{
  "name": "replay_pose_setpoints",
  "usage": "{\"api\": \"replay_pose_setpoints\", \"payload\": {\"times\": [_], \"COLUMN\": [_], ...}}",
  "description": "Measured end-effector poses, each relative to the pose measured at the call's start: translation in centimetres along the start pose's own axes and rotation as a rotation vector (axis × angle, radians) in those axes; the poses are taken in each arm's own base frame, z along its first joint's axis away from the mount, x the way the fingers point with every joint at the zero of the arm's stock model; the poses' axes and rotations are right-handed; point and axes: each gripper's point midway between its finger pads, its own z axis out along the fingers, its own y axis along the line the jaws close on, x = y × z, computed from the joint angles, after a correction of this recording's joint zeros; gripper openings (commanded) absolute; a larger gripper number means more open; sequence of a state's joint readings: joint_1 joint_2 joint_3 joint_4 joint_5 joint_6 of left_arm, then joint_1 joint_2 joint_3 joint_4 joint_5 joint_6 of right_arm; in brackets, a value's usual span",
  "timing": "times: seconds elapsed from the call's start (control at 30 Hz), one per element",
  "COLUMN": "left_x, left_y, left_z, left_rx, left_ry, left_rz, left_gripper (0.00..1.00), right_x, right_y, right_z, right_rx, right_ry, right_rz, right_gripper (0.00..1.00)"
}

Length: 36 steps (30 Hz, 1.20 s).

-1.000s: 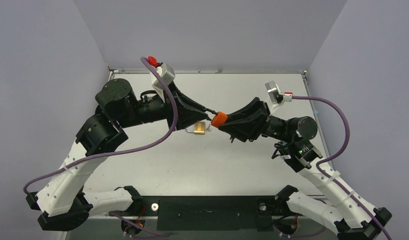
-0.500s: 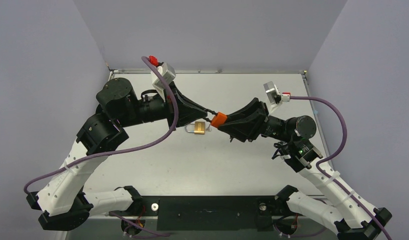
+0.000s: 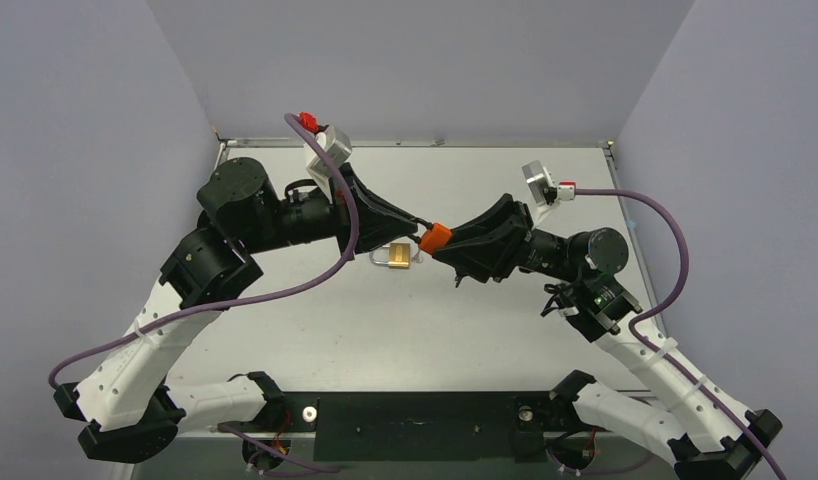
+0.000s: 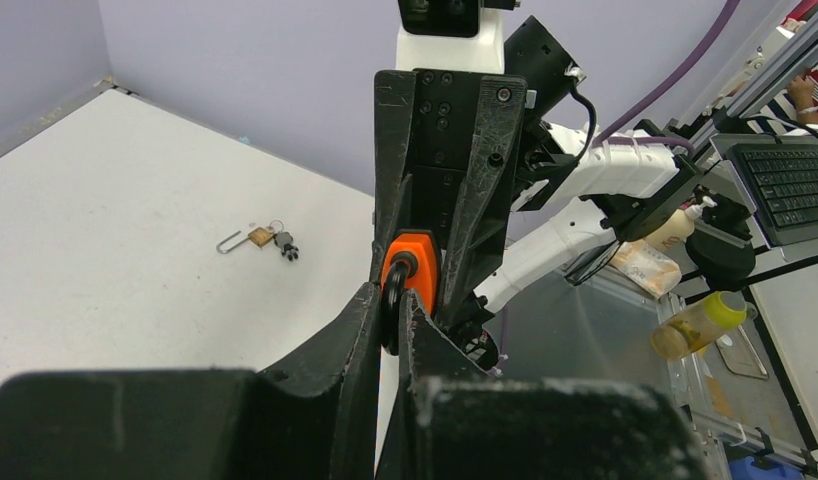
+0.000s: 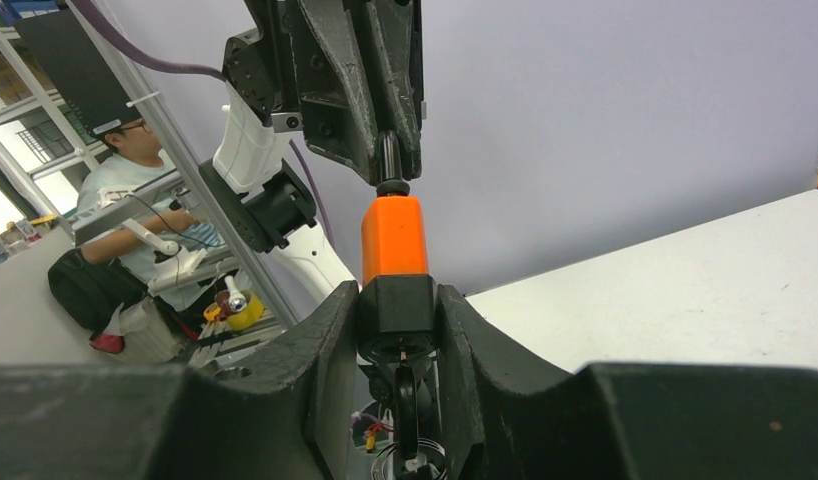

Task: Lock with the key
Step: Lock the lock.

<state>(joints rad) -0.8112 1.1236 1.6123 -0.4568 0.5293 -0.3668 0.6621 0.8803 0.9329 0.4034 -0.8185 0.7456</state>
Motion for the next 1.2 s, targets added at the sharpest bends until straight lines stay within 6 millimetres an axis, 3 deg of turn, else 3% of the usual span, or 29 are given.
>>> {"api": "replay_pose_setpoints", "payload": {"times": [0.87, 1.2], "left_x": [-0.9, -1.7], "left_y": [1.4, 0.9], "left_z": [0.5, 1.0], "left_rx": [-0.05, -0.034], "left_ry": [-0.092, -0.136], "left_rz": [0.014, 0.032], "left_gripper": [0.0, 0.0], "right_x": [-1.1, -1.7], "right_y": [-1.0, -0.9], "right_z": [1.3, 1.7], "right_rx": [0.028, 0.023], "right_ry": [-0.023, -0.03], "right_rz": [0.021, 0.016], "right_gripper": [0.0, 0.0]}}
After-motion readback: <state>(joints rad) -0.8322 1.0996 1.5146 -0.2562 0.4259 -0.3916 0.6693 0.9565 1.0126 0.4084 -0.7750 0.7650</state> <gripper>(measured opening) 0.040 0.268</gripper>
